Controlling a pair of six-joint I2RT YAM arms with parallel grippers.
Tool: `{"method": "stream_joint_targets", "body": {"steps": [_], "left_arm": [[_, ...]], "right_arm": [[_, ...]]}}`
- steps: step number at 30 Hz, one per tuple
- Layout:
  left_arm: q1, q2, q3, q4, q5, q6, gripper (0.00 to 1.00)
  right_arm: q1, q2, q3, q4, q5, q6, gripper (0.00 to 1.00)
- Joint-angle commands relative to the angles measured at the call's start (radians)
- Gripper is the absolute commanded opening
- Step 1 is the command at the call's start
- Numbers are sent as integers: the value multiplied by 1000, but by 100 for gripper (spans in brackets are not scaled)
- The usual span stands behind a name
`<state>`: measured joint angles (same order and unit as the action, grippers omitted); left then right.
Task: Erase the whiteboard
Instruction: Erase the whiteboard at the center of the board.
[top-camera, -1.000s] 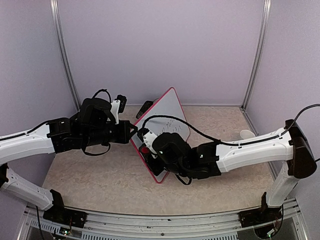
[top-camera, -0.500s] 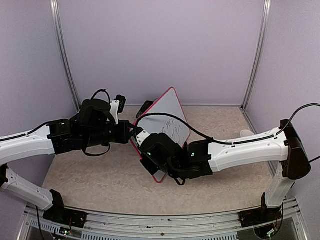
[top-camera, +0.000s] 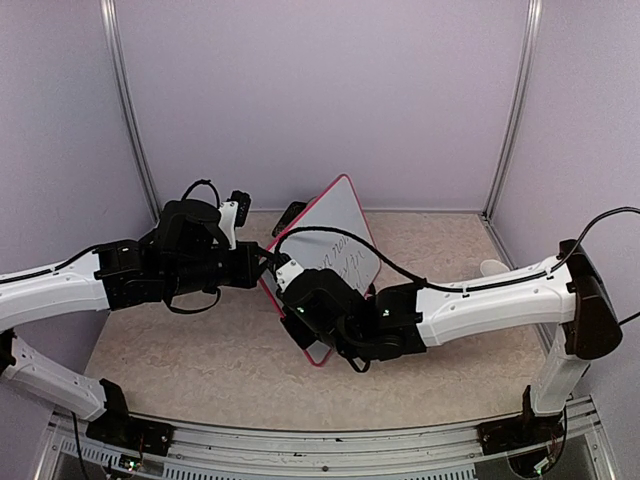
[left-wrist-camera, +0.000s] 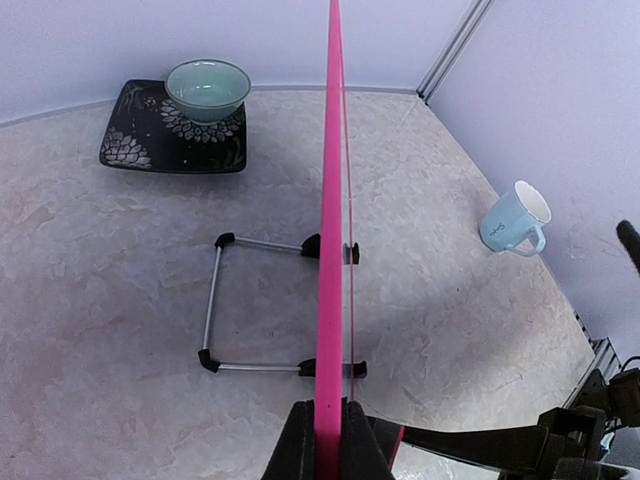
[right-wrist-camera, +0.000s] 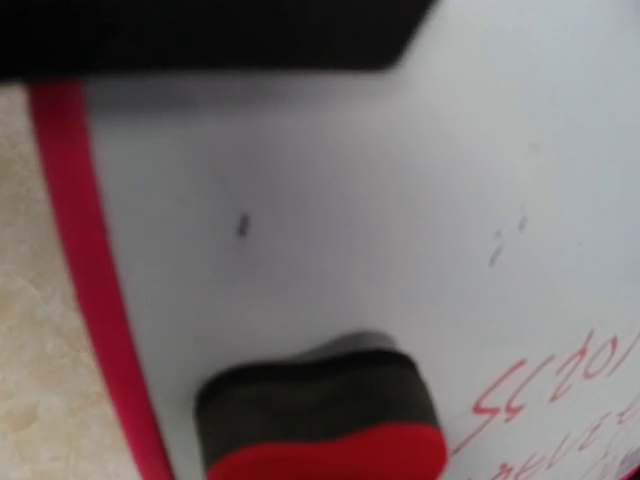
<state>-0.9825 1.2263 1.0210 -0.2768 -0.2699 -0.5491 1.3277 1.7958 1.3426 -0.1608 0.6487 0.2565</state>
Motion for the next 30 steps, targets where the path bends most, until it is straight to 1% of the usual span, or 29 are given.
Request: {"method": "stream_joint_targets", "body": {"steps": [1, 5, 15, 19, 22, 28, 30], "left_arm": [[-21, -2, -12, 13, 44, -8, 0], [-21, -4, -11, 16, 44, -9, 0], [-25, 3, -14, 21, 46, -12, 0], [-25, -1, -20, 23, 46, -13, 0], [-25, -2, -20, 24, 44, -9, 0], [-25, 5, -13, 26, 44, -2, 0], [-25, 5, -13, 25, 46, -1, 0]], "right_arm": [[-5, 15, -76, 46, -49, 63, 27], [-5, 11, -82, 53, -43, 54, 27], [-12, 15, 80, 93, -5, -94, 27], [-23, 7, 97, 100, -8, -116, 27], [-28, 15, 72, 99, -26, -100, 27], [-28, 46, -7, 75, -96, 10, 26], [-28, 43, -52, 76, -96, 35, 26]]}}
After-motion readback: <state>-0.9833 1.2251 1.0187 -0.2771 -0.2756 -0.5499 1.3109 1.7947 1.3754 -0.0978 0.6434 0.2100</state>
